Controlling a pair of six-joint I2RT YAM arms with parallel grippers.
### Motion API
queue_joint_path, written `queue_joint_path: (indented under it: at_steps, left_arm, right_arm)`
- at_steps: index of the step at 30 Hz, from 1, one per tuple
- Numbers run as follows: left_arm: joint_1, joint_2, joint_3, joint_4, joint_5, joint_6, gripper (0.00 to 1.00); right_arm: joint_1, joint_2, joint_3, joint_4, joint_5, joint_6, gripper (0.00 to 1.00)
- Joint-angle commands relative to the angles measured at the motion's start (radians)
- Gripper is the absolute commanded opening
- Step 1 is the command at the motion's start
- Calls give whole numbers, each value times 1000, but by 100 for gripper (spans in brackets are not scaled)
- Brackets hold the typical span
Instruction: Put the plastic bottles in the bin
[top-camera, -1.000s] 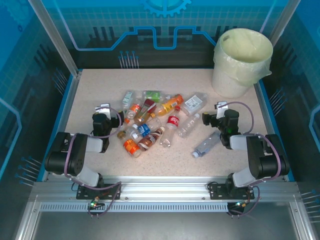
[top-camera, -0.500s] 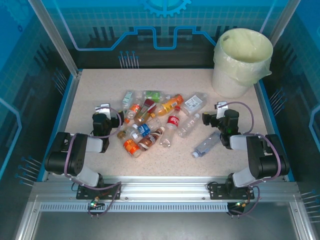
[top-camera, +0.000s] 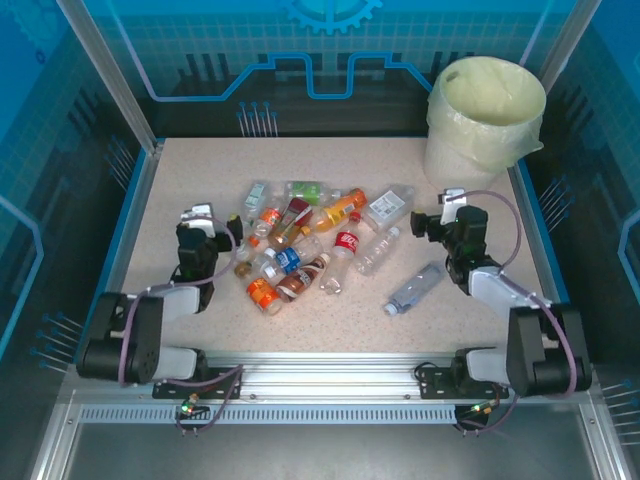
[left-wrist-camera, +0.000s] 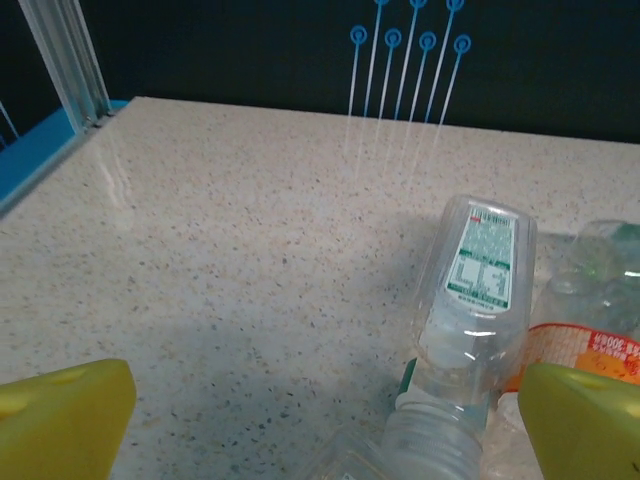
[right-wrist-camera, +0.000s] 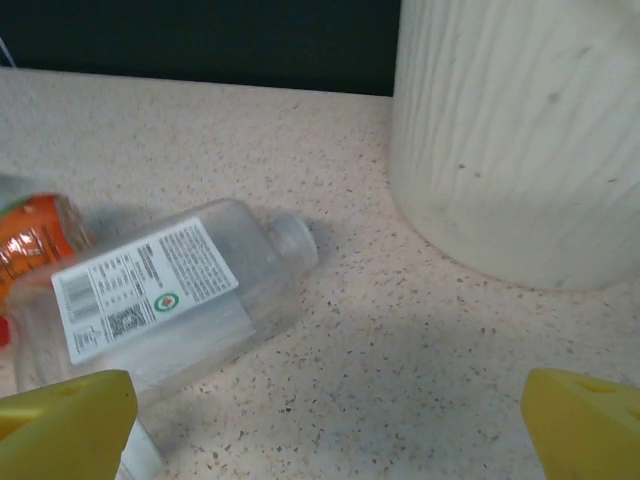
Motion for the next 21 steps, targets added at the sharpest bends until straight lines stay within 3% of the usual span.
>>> queue_joint_path:
  at_steps: [1, 6, 9, 13, 15, 18, 21]
  left_arm:
    - [-7, -125, 64, -208, -64, -64, 99]
    - [-7, -294, 249, -716, -162, -309, 99]
    - [-6, -354, 325, -944, -130, -421, 99]
    - [-6, -407, 350, -1100, -35, -509, 99]
    - [-6, -427, 344, -1133, 28, -522, 99]
    - [-6, -443, 348, -1192, 42, -553, 99]
    - [-6, -455, 343, -1201, 70, -579, 99]
  right_arm:
    - [9, -73, 78, -276, 64, 175, 100]
    - [5, -97, 209, -746, 83, 549, 100]
    - [9, -94, 217, -902, -29, 672, 100]
    - [23, -95, 174, -963, -126, 811, 100]
    - [49, -102, 142, -978, -95, 873, 100]
    - [65, -118, 99, -1005, 10, 937, 100]
    - [65, -135, 43, -952, 29, 945, 100]
